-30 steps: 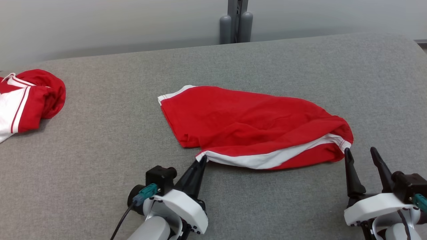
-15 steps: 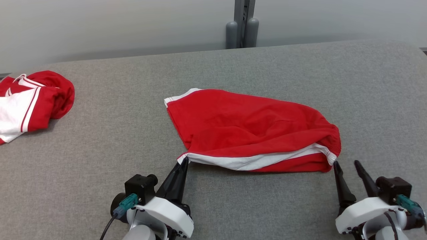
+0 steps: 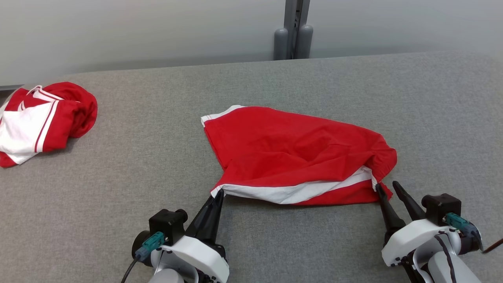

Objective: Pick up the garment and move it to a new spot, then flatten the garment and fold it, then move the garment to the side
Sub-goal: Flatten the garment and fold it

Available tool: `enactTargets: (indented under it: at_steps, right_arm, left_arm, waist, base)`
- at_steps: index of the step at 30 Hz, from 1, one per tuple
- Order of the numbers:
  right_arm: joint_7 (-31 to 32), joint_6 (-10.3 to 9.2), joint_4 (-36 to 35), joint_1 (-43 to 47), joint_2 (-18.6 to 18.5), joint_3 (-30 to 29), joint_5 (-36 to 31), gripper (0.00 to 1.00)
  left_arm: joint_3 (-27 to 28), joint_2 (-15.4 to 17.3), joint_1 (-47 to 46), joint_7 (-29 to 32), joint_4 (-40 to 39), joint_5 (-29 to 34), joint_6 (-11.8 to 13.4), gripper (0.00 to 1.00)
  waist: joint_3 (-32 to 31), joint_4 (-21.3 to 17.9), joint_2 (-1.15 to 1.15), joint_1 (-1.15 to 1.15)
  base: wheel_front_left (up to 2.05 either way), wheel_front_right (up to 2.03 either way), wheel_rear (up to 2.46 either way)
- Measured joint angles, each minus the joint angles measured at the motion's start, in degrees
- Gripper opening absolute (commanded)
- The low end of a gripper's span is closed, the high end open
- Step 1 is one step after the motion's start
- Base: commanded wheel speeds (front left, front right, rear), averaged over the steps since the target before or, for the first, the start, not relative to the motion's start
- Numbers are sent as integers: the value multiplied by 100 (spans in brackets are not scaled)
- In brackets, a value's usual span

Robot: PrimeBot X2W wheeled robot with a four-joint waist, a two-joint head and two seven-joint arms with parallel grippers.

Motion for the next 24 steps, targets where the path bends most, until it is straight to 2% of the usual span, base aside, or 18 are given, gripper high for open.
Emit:
enactTargets:
  at_steps: [7,13,15,18,20,24]
  right_arm:
    - [-1,0,-134,16,-68,156,101,83]
    - [-1,0,-530,213,-85,140,112,91]
    - [0,0,-530,266,-87,157,111,87]
    - [0,0,-402,277,-121,226,59,67]
    - [-1,0,-309,224,-112,250,70,48]
    - [0,0,-60,-32,-122,339,76,44]
  left_arm:
    - [16,-20,17,0,48,36,-33,0]
    - [49,-27,44,0,56,37,-51,0]
    - [60,-29,58,0,58,40,-52,0]
    - [65,-33,58,0,63,47,-65,0]
    - [68,-33,58,0,65,55,-75,0]
    - [73,-34,42,0,73,77,-77,0]
  waist:
    - [-29,52,0,0]
    - [-53,41,0,0]
    - [-54,25,0,0]
    - [-37,14,0,0]
    - [-18,11,0,0]
    - [30,23,0,0]
  base:
    - [0,0,0]
    - [0,0,0]
    - [0,0,0]
    - [0,0,0]
    - [0,0,0]
    - [0,0,0]
